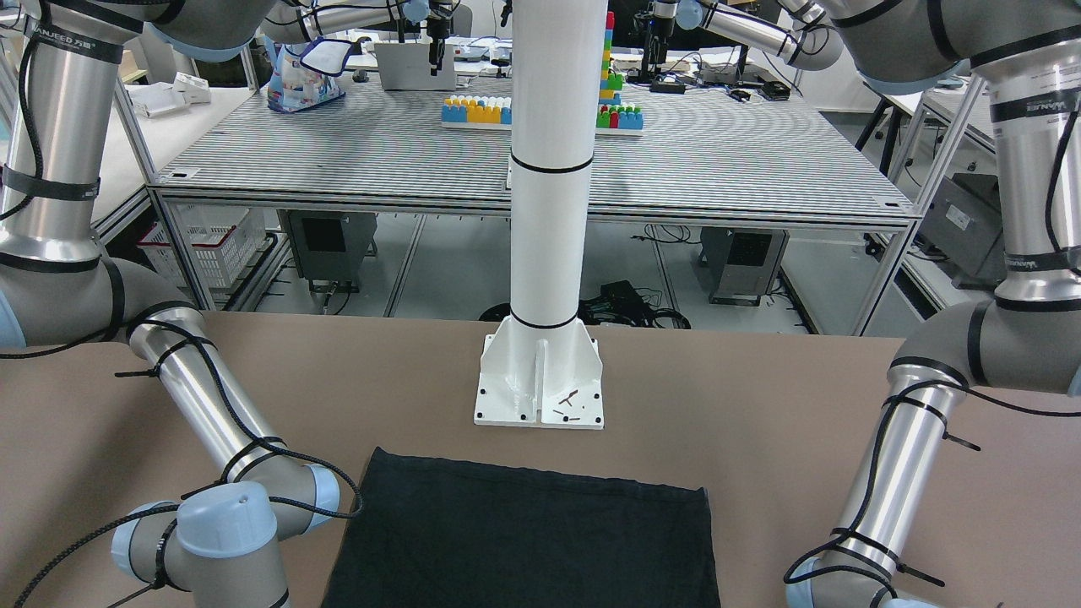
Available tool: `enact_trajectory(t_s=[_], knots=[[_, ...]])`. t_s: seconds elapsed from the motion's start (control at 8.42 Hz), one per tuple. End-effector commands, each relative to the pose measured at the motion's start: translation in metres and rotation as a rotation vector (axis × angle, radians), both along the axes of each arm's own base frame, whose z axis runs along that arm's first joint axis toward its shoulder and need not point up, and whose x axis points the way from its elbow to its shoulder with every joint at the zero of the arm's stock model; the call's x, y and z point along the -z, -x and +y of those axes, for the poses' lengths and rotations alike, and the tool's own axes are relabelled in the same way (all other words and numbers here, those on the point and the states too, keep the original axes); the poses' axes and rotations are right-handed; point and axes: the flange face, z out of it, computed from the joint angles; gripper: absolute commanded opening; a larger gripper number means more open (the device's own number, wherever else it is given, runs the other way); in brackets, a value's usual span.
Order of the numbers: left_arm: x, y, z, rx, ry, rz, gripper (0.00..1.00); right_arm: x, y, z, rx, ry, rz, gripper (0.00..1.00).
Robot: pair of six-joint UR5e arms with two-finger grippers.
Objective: Fold clothes
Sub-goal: 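Position both grippers at the shoulder edges beside the collar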
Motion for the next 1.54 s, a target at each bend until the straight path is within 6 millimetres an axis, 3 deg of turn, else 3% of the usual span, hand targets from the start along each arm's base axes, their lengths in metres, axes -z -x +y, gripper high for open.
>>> enact_trajectory(t_s=[0.0, 0.59, 0.95, 1.07, 1.31, 1.42], knots=[[-0.016, -0.006, 0.002, -0.014, 0.014, 0.049, 1.0, -0.001, -0.007, -0.002, -0.004, 0.0, 0.002, 0.94], [-0.024, -0.016, 0.007, -0.025, 0.028, 0.042, 1.0, 0.019, -0.02, 0.005, -0.002, 0.005, -0.001, 0.94], [-0.029, -0.017, 0.007, -0.031, 0.039, 0.04, 1.0, 0.017, -0.022, 0.007, -0.003, 0.008, 0.0, 0.94], [-0.03, -0.018, 0.007, -0.033, 0.042, 0.038, 0.96, 0.017, -0.022, 0.007, -0.003, 0.008, 0.0, 0.94], [-0.035, -0.021, 0.009, -0.038, 0.049, 0.032, 0.75, 0.016, -0.022, 0.008, -0.003, 0.009, 0.001, 0.94], [-0.035, -0.022, 0.01, -0.039, 0.049, 0.032, 0.73, 0.017, -0.022, 0.008, -0.004, 0.009, -0.001, 0.94]])
